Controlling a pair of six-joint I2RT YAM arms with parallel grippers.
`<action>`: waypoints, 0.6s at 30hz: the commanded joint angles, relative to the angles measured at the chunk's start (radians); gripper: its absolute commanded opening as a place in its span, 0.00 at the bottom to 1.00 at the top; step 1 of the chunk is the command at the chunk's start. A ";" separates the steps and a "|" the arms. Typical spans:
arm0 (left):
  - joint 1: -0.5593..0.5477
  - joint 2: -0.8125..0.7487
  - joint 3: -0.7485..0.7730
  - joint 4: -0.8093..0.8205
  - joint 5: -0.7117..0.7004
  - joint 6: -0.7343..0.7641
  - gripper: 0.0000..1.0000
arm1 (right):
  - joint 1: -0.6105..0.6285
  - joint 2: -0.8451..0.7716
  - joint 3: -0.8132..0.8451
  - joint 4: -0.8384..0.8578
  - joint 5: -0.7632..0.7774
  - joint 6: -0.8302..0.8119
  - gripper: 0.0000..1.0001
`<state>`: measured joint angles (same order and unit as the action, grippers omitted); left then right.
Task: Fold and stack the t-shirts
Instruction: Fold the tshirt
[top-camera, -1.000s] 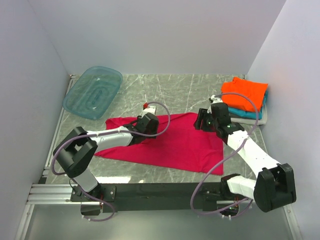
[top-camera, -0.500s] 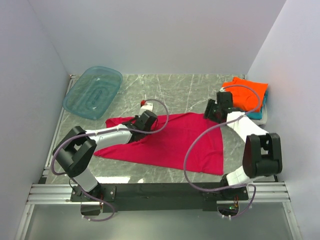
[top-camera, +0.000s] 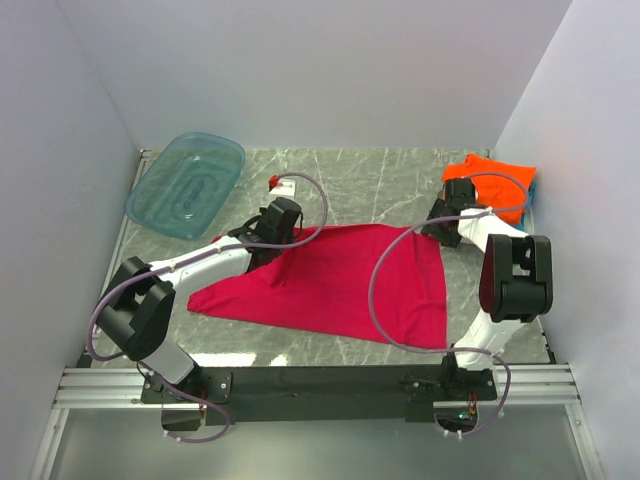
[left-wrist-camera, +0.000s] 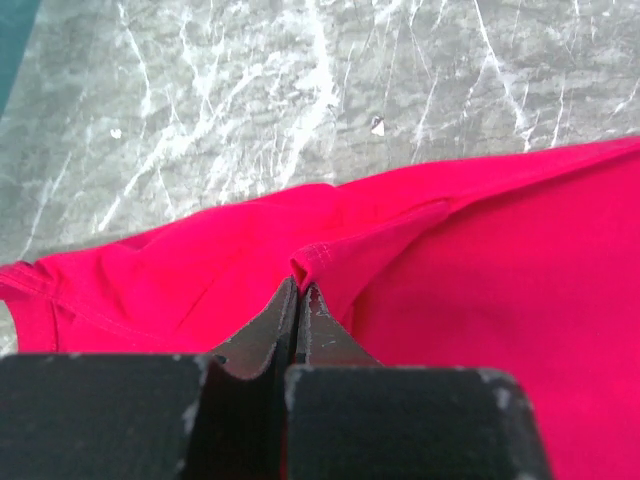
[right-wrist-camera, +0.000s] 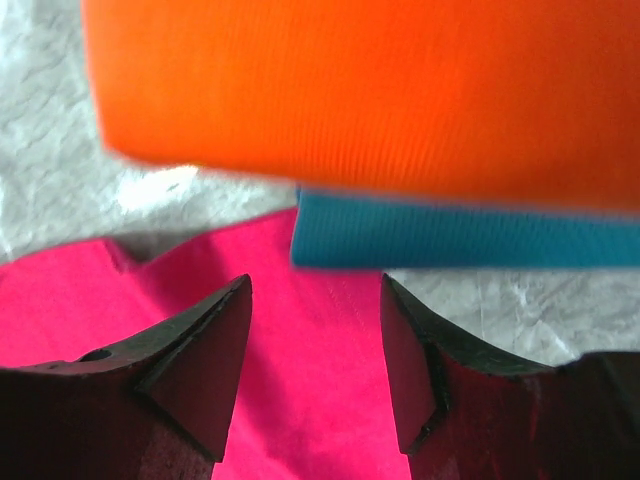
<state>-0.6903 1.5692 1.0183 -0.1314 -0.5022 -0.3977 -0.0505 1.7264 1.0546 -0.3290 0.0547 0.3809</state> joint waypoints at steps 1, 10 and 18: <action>0.009 -0.026 0.039 0.012 -0.032 0.043 0.01 | -0.006 0.034 0.068 0.004 0.060 0.016 0.61; 0.031 -0.067 0.057 -0.011 -0.067 0.071 0.01 | -0.006 0.091 0.094 0.005 0.108 0.027 0.55; 0.061 -0.104 0.057 -0.022 -0.073 0.068 0.01 | -0.005 0.064 0.053 0.007 0.094 0.027 0.52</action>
<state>-0.6395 1.5078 1.0389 -0.1623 -0.5488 -0.3519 -0.0513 1.8111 1.1099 -0.3298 0.1299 0.4026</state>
